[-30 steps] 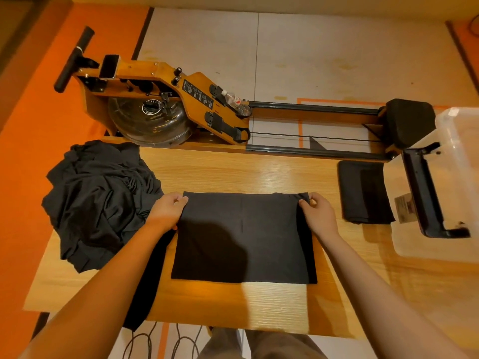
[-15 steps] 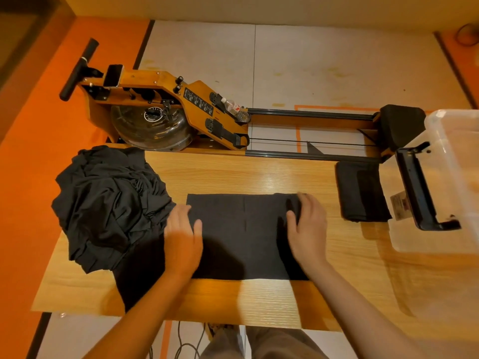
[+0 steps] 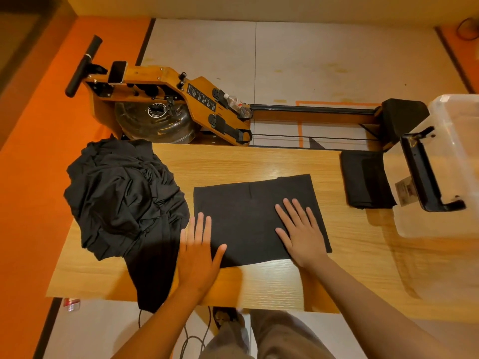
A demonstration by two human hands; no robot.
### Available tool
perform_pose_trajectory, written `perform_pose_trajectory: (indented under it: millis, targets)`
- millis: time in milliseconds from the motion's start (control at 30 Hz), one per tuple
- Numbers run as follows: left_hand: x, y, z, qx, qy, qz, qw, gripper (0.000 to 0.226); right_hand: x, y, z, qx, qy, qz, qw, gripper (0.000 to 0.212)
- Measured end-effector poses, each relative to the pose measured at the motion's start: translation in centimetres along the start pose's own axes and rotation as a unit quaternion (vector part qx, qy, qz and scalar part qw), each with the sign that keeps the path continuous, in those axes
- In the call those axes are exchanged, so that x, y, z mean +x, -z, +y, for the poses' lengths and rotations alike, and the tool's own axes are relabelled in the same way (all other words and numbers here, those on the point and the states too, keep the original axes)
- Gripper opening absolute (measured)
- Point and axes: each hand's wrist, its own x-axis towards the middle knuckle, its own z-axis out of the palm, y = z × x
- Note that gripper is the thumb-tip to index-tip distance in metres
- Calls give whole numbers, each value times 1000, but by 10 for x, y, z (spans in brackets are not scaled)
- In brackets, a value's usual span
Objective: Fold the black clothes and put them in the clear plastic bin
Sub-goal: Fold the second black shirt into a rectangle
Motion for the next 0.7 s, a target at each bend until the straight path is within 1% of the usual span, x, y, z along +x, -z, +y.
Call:
perform_pose_trajectory:
  millis: [67,133,200,300,400,500,600,700]
  targets:
    - [3,9,9,1,-16,25,1000,74,5,9,10,28,-15,20,999,64]
    - [25,22,13,32,-56,55,996,71,4,19,11,85,-75,40,993,65]
    - [56,36,15,48,-88,62,993,70,-3,28,-5,114,-124,78,983,65]
    - [89,40,16,82,-146,19,986,68,-25,30,-48,148,-139,97,974,62]
    - [92,33,12,127,-182,-23,975,75,-46,16,-74,158,-148,65,974,58]
    - [80,22,2,143,-175,-56,973,74,-55,6,-68,124,-166,11,978,64]
    - [63,15,-4,117,-144,-88,979,85,-51,7,-44,88,-124,3,988,64]
    - [38,15,3,110,-85,-73,988,85,-38,19,-19,90,-88,10,992,67]
